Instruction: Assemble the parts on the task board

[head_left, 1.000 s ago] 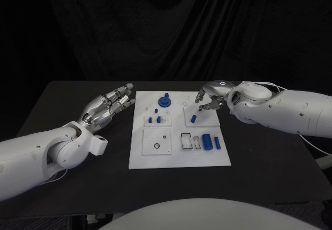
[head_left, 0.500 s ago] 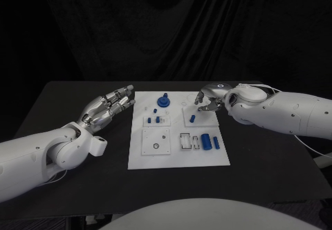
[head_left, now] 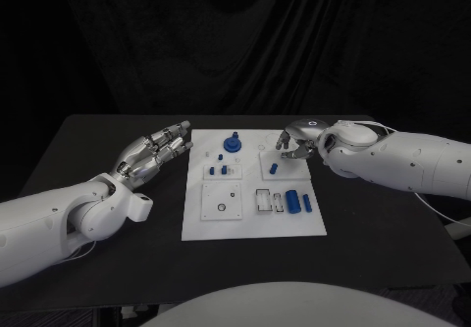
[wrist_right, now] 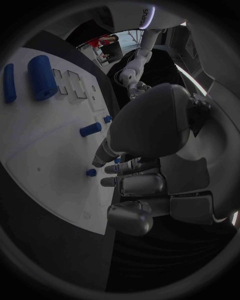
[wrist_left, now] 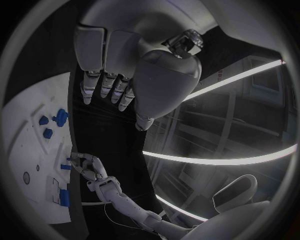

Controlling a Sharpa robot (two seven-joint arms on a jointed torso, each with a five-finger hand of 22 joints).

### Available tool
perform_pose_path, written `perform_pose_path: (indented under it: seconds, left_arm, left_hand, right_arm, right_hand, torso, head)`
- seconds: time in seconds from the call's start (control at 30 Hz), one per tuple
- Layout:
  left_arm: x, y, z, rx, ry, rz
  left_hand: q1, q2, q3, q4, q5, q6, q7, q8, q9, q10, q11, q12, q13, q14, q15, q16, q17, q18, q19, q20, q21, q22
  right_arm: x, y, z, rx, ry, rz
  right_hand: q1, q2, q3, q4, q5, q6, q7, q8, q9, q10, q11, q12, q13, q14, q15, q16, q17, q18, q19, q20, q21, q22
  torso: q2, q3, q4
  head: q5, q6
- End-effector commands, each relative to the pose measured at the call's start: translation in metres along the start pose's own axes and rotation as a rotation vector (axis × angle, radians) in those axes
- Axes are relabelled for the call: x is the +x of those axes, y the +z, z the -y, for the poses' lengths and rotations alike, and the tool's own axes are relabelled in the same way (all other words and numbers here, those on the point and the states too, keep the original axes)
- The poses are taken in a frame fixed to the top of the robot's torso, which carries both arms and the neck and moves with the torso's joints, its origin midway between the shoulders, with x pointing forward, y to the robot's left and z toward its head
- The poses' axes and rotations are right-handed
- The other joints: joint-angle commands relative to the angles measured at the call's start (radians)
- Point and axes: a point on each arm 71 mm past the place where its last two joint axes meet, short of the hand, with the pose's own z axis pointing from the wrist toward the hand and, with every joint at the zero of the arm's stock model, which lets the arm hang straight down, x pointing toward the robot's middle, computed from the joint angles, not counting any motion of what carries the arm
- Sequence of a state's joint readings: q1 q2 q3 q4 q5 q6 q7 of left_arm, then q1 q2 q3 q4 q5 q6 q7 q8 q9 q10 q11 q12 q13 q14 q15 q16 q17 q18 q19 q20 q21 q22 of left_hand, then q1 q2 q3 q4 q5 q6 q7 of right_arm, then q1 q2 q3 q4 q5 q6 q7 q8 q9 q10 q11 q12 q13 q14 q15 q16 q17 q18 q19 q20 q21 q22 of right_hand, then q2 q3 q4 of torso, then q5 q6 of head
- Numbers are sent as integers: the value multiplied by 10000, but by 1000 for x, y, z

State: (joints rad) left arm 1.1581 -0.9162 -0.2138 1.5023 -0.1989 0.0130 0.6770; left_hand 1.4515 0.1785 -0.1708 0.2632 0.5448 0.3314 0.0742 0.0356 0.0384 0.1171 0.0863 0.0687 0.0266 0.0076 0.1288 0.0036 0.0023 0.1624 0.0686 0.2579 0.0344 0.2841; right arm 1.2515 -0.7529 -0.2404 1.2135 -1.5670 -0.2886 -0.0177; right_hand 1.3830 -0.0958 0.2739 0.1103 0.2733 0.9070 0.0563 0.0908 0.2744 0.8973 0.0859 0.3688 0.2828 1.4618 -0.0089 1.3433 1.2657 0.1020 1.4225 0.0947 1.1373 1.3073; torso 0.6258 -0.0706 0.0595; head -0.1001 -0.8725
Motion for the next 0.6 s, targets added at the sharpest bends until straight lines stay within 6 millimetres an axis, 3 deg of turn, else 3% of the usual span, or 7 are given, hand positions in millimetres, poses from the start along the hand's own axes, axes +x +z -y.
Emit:
perform_pose_path:
  seconds: [0.03,0.1,0.23,0.6]
  left_arm:
    - [2,0,9,1365,-164,-104]
    - [2,0,9,1361,-175,-117]
    - [2,0,8,1339,-180,-121]
    - [1,0,7,1264,-176,-108]
  left_hand:
    - [107,0,-52,-11,62,22,46,45,8,9,73,52,8,2,12,-6,6,190,15,64,51,31]
    - [119,0,-53,-20,70,21,51,45,7,7,82,58,8,9,31,-3,9,190,36,88,60,60]
    - [151,4,-53,-45,82,34,58,47,9,16,122,81,10,22,77,2,13,190,90,150,83,120]
    - [203,-1,-51,-98,147,44,72,49,11,22,152,111,12,56,163,15,25,191,173,225,117,208]
  right_arm:
    - [3,0,1,-7,98,-52]
    - [4,0,1,11,103,-95]
    - [8,1,3,64,115,-235]
    - [17,2,4,76,153,-383]
  right_hand:
    - [-3,15,74,-15,11,97,19,37,24,97,-20,62,12,161,-8,-6,-17,-185,-6,-1,46,1531]
    - [23,15,100,-43,10,194,26,86,54,109,-20,69,13,158,-9,-6,-27,-184,-9,0,42,1530]
    - [37,16,122,-70,8,325,55,155,100,115,-21,71,11,150,-2,-13,-48,-181,-18,5,27,1526]
    - [146,66,219,-220,6,712,144,379,292,243,-53,120,18,124,-12,-28,-108,-177,-35,2,22,1524]
  torso:
    - [3,-10,2]
    - [-3,-13,11]
    - [-4,-16,-31]
    - [-18,-40,-17]
  head:
    - [-16,-1]
    - [-21,-1]
    - [39,-1]
    - [80,-1]
